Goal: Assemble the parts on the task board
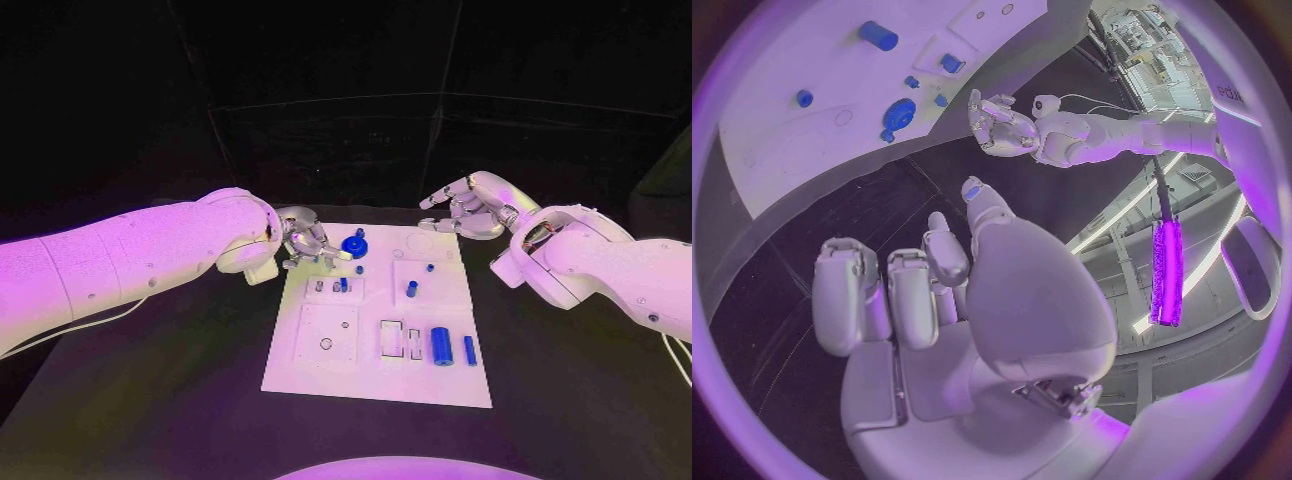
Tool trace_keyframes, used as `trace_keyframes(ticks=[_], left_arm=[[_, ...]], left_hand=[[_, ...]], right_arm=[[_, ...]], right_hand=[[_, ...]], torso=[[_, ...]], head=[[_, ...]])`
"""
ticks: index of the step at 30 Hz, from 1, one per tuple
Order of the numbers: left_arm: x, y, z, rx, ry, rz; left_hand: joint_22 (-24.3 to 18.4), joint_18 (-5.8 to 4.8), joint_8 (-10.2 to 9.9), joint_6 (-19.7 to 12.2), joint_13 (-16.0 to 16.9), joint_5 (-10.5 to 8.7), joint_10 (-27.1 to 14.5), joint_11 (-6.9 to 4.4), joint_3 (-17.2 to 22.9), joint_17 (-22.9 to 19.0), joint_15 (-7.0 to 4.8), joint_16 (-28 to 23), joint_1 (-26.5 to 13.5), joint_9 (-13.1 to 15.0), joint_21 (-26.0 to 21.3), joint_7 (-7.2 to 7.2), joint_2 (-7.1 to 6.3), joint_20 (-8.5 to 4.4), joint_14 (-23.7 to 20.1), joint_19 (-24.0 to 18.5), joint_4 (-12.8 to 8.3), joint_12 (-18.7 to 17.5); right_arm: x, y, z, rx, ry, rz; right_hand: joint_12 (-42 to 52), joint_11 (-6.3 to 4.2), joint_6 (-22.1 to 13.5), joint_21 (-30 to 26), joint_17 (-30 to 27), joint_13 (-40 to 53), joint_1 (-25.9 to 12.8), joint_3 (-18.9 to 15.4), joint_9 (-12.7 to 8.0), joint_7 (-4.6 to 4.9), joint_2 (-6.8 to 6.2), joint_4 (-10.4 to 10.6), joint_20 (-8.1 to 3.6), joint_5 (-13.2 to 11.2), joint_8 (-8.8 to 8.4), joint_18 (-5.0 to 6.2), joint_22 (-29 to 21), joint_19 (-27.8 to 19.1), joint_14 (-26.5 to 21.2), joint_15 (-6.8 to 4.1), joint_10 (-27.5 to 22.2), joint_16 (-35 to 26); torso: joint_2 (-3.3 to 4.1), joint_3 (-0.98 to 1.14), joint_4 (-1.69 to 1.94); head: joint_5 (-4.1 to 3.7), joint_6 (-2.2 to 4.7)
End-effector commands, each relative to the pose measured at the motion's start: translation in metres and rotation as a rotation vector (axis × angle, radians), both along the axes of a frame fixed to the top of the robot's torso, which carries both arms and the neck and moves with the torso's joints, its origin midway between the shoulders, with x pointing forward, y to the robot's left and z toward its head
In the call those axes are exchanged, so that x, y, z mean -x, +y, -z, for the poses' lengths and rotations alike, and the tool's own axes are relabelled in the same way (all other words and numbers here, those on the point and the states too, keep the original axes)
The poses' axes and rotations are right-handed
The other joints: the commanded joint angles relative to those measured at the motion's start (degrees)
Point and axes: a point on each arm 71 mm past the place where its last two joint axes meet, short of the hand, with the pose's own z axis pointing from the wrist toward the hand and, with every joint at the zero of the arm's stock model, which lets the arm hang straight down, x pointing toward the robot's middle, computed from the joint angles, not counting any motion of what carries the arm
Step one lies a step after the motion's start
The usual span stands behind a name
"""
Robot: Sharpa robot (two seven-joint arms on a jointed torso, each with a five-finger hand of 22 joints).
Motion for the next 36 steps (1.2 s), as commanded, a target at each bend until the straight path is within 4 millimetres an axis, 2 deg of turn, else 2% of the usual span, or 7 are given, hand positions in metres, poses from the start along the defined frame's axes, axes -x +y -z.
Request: trace_keyframes(ticks=[1,4,10,13,18,21,36], left_arm=[[-0.003,0.0,0.003,-0.167,-0.001,-0.025],[-0.005,-0.007,0.003,-0.196,0.0,-0.02],[-0.007,-0.022,0.006,-0.229,0.01,0.004],[-0.008,-0.027,0.008,-0.243,0.018,0.013],[-0.008,-0.033,0.01,-0.265,0.035,0.027],[-0.008,-0.038,0.011,-0.282,0.048,0.042],[-0.008,-0.048,0.013,-0.322,0.046,0.077]], left_hand=[[1.46,-1.23,1.56,-0.88,1.78,-0.18,0.6,-0.17,-0.56,14.57,-0.56,0.35,0.07,1.45,1.12,-0.04,0.33,-0.39,6.04,0.37,0.18,1.72],[2.99,-1.39,3.76,-2.1,3.46,-0.18,0.88,-0.38,-1.25,15.05,-0.71,0.63,0.47,3.66,2.31,-0.19,0.86,-0.54,6.15,0.4,0.07,3.36],[3.74,-1.43,5.92,-3.85,4.29,-0.16,0.67,-0.32,-1.86,15.06,-0.69,0.63,0.98,6.04,2.94,-0.21,1.79,-0.5,6.15,0.0,0.06,4.2],[3.81,-1.42,6.46,-4.31,4.34,-0.16,0.54,-0.31,-2.08,15.06,-0.67,0.63,1.08,6.65,3.01,-0.2,1.96,-0.48,6.15,-0.16,0.05,4.28],[3.79,-1.4,6.73,-4.56,4.27,-0.16,0.44,-0.3,-2.16,15.06,-0.66,0.63,1.16,6.97,3.01,-0.19,2.12,-0.46,6.15,-0.28,0.03,4.25],[3.9,-1.4,7.08,-4.9,4.3,-0.15,0.34,-0.27,-2.17,15.06,-0.64,0.63,1.36,7.39,3.09,-0.16,2.47,-0.44,6.15,-0.37,-0.03,4.3],[4.77,-1.53,7.69,-5.17,4.73,-0.14,0.5,-0.29,-2.18,15.06,-0.63,0.63,1.7,8.04,3.63,-0.2,2.92,-0.4,6.15,-0.16,-0.15,4.69]], right_arm=[[0.0,0.002,-0.001,0.002,0.005,-0.015],[0.0,0.004,-0.001,0.005,0.007,-0.014],[-0.001,0.007,0.0,0.036,-0.009,-0.024],[-0.001,0.009,0.0,0.049,-0.014,-0.028],[-0.002,0.01,0.0,0.06,-0.016,-0.029],[-0.002,0.012,0.0,0.063,-0.016,-0.028],[-0.004,0.013,0.002,0.068,-0.012,-0.023]], right_hand=[[-0.23,-0.13,0.41,-0.33,4.1,-0.08,-0.16,-0.26,0.06,-0.07,0.41,-0.11,0.04,0.37,0.35,1.18,-0.11,-0.3,3.48,-0.36,-0.13,-0.18],[-0.23,-0.13,0.41,-0.33,4.1,-0.08,-0.16,-0.26,0.06,-0.07,0.41,-0.11,0.04,0.37,0.35,1.18,-0.11,-0.3,3.48,-0.36,-0.13,-0.18],[-0.32,-0.15,0.49,-0.34,3.96,-0.18,-0.16,-0.33,0.07,-0.1,0.38,-0.14,0.02,0.46,0.42,1.18,-0.12,-0.31,3.45,-0.38,-0.19,-0.28],[-0.37,-0.16,0.5,-0.37,3.93,-0.23,-0.16,-0.35,0.07,-0.1,0.37,-0.14,0.01,0.48,0.43,1.19,-0.18,-0.34,3.44,-0.39,-0.22,-0.3],[-0.83,-0.2,0.58,-0.42,3.82,-0.68,-0.24,-0.44,0.07,-0.14,0.43,-0.08,-0.02,0.65,0.53,1.21,-0.27,-0.38,3.41,-0.42,-0.48,-0.39],[-0.83,-0.2,0.58,-0.42,3.82,-0.68,-0.24,-0.44,0.07,-0.14,0.43,-0.08,-0.02,0.65,0.53,1.21,-0.27,-0.38,3.41,-0.42,-0.48,-0.39],[-0.96,-0.24,0.63,-0.5,3.74,-0.85,-0.54,-0.65,0.05,-0.18,0.6,0.16,-0.07,0.7,0.64,1.23,-0.38,-0.42,3.4,-0.46,-0.5,-0.48]], torso=[[-0.02,-0.12,0.04],[0.04,-0.11,-0.03],[0.08,-0.2,-0.09],[0.07,-0.21,0.01],[0.09,-0.21,0.12],[0.09,-0.22,-0.04],[0.22,-0.18,-0.06]], head=[[0.17,-0.24],[0.34,-0.34],[0.31,-0.25],[0.41,-0.49],[0.52,-0.56],[0.64,-0.77],[0.61,-1.21]])
